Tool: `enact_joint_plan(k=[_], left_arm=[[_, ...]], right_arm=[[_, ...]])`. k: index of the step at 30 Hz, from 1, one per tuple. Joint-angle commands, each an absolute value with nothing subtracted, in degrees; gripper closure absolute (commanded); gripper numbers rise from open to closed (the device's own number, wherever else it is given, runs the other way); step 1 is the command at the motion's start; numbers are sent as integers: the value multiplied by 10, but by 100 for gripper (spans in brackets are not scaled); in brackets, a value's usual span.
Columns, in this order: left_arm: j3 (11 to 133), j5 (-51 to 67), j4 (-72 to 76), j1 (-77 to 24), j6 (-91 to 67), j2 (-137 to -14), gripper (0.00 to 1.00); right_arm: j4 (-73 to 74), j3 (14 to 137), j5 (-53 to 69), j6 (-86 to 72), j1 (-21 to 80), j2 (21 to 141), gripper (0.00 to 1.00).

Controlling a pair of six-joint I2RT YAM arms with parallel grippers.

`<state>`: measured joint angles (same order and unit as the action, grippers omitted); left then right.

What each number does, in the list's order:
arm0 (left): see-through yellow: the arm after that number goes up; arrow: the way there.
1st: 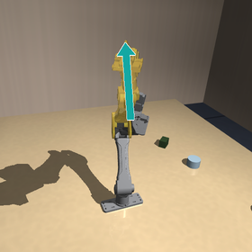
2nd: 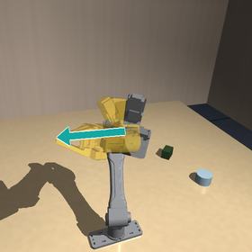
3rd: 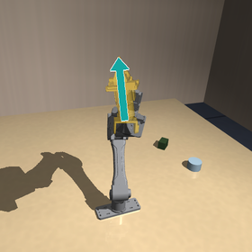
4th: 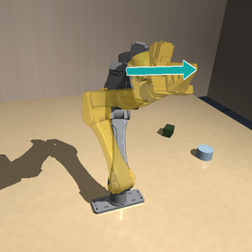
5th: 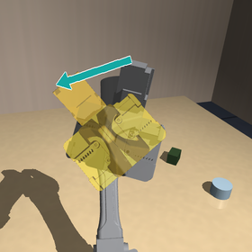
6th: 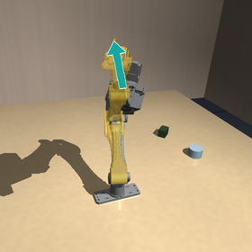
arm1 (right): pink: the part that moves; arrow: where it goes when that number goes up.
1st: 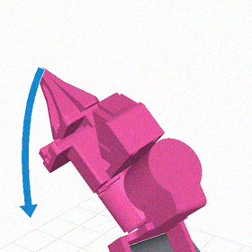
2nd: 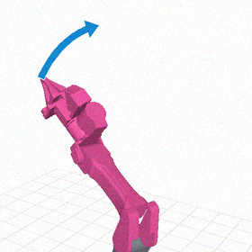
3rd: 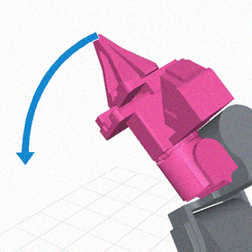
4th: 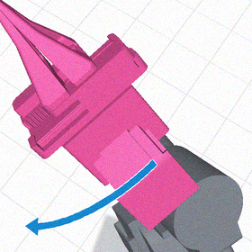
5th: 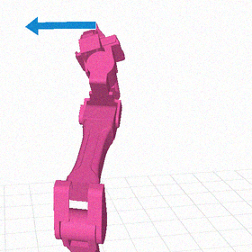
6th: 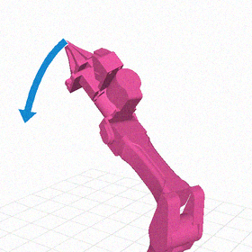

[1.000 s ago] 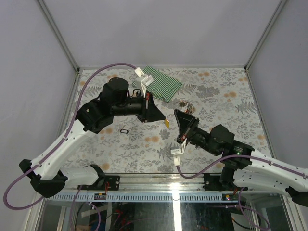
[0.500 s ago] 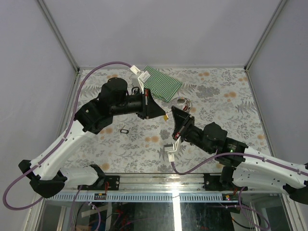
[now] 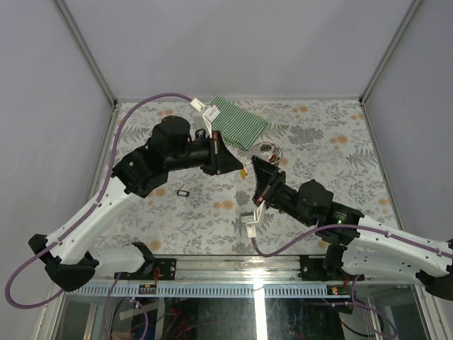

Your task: Put the keys on the keyring

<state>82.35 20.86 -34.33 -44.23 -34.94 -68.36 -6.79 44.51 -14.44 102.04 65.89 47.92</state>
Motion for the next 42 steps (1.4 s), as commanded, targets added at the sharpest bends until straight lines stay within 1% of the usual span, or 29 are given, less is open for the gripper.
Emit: enact_joint_plan(k=[1,26,35,42], left_arm=[[815,201,-303,-445,-366,-682,100],[816,167,-292,-444,-397,-705,100],[827,154,-311,-444,-402,-714,100],[834,118,-345,-444,-406,-718,100]], right_arm=[[-116,477,-169,1035,660,482,100],[-113,472,-166,1034,661,480,100],[-112,470,-166,1035,661,478,100],[-110,466,-168,1035,661,473,100]])
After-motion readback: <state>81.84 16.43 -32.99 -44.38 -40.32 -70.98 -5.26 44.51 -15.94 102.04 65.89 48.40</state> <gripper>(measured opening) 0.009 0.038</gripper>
